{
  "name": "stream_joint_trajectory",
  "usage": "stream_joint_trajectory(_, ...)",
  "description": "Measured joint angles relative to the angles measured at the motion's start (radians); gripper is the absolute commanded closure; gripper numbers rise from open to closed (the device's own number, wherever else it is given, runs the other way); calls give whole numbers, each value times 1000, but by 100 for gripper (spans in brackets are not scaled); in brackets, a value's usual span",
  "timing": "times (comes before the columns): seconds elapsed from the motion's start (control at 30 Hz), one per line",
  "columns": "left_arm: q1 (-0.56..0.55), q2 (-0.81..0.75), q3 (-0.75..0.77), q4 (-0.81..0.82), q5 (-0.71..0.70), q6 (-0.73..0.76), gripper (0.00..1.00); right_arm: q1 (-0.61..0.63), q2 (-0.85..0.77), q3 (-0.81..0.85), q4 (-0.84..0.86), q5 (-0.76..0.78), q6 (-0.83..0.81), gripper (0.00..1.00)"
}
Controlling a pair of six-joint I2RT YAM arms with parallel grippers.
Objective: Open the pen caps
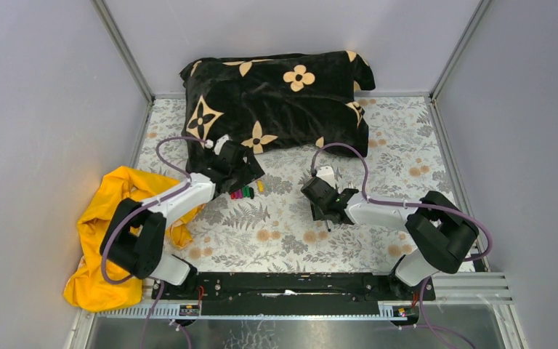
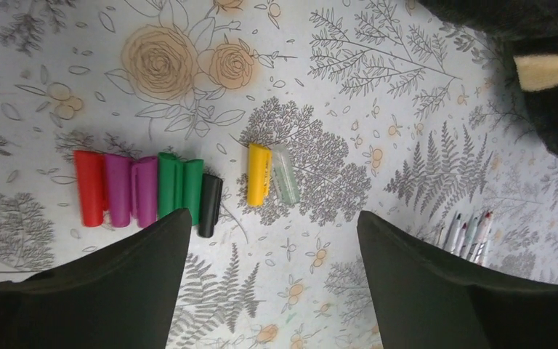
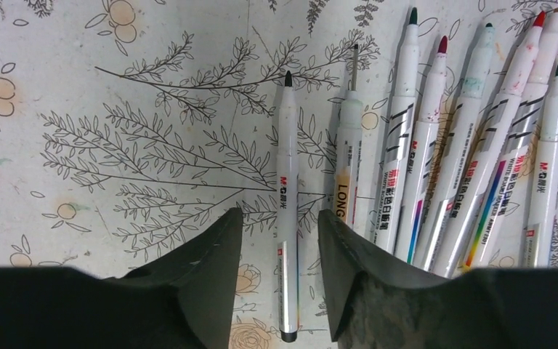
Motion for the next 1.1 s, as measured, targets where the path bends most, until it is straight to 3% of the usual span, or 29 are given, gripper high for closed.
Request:
stream_joint_trajectory(0.27, -11, -237, -16, -80, -80, 4, 1, 0, -137, 31, -49, -1, -65, 38)
stream_joint_trajectory(0.5, -13, -456, -17, -155, -208, 51, 1, 0, -272, 88, -72, 19, -105, 2)
stream_joint_trajectory(0.8, -18, -545, -29, -257, -460, 102, 1, -1, -390, 88, -113, 117, -100, 0)
stream_joint_trajectory(1.1, -18, -734, -275, -72, -488, 307, 2, -2, -474, 28, -148, 237, -57, 0)
